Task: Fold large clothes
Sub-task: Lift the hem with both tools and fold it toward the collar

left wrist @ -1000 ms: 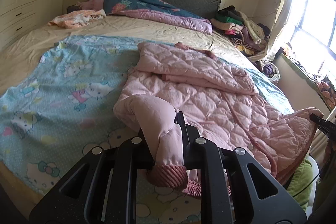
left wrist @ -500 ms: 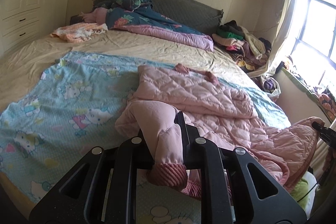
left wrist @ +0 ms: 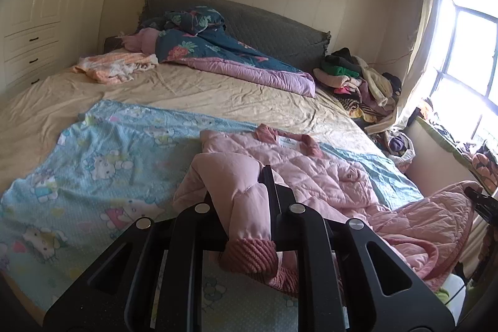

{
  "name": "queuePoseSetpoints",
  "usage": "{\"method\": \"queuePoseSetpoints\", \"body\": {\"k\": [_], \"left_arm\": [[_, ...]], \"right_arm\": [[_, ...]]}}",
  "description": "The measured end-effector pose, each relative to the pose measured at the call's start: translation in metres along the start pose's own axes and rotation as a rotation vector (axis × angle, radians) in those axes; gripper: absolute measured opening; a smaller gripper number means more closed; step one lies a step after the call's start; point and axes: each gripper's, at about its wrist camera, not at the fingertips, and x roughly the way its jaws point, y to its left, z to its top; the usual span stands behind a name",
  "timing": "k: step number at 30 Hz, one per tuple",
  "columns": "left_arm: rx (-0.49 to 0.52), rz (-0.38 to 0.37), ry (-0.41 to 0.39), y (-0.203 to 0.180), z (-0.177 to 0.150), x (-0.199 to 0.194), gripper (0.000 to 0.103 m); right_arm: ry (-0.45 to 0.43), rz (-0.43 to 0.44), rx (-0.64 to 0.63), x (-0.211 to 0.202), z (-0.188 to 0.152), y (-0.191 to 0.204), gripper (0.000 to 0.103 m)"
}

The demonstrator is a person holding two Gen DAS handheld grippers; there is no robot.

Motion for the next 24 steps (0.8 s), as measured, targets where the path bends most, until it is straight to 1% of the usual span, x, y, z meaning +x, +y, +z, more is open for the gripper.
{"method": "queuePoseSetpoints", "body": {"k": [6,9,14,24], "left_arm": [[-0.005,0.008,-0.02,-0.002,0.024,0.005,0.009],[-0.013,0.015,-0.022,-0.002,0.031,0.012,0.009],[-0.022,0.026,-0.02,-0.001,0.035,0.024,0.009],[0.004,0.065,-0.025,-0.007,0.048,0.047,0.01]], "right_arm": [[-0.036,0.004,0.017,0.002,0.021,0.002,0.015],[-0.043,0.003,0.033,0.007,0.028,0.002,0.015],[-0.043,0.011,0.085,0.017,0.034,-0.007,0.015],[-0.046,0.015,0.179,0.043,0.05,-0.027,0.015]]}}
